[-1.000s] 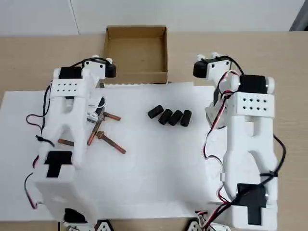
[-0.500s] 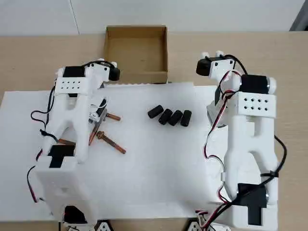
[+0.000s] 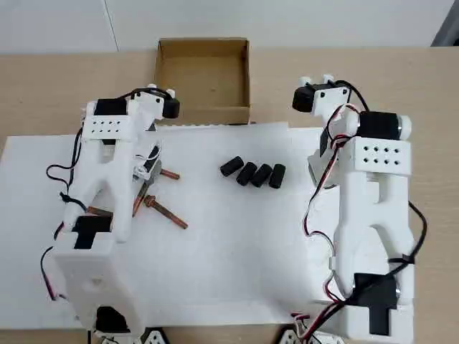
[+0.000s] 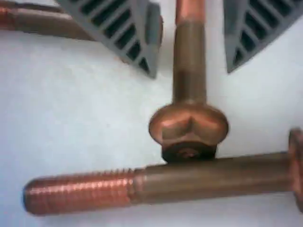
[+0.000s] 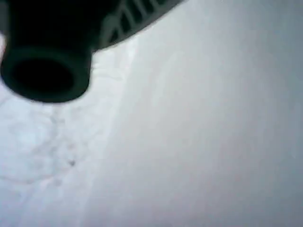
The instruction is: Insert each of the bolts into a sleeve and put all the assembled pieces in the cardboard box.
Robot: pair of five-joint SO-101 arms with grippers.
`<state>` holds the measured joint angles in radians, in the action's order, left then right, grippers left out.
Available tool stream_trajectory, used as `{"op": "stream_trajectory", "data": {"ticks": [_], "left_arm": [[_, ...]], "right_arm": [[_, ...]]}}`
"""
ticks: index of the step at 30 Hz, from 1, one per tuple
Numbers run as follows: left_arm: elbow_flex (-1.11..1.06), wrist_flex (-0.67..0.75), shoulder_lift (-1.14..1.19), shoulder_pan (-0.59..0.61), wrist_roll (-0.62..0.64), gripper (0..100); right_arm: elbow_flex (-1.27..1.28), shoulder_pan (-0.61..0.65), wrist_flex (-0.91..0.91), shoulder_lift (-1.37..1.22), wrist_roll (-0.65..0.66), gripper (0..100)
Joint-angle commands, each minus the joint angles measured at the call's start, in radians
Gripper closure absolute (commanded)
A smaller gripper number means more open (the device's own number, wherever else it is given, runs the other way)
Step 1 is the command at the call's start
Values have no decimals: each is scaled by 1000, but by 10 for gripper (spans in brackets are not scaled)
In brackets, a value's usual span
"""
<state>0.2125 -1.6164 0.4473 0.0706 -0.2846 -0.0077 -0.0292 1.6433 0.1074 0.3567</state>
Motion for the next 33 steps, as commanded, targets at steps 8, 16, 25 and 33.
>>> {"op": "stream_trajectory", "data": {"ticks": [8, 16, 25, 33], "left_arm": [[36, 78, 100, -5, -6, 914], [47, 57, 91, -8, -6, 995], [357, -137, 61, -3, -5, 995], [332, -135, -247, -60, -5, 995]], "right_arm": [[-8, 1, -10, 47, -8, 991], [-9, 15, -5, 56, -9, 991], [-15, 93, 71, 59, -38, 992], [-14, 96, 74, 254, -158, 996]]}}
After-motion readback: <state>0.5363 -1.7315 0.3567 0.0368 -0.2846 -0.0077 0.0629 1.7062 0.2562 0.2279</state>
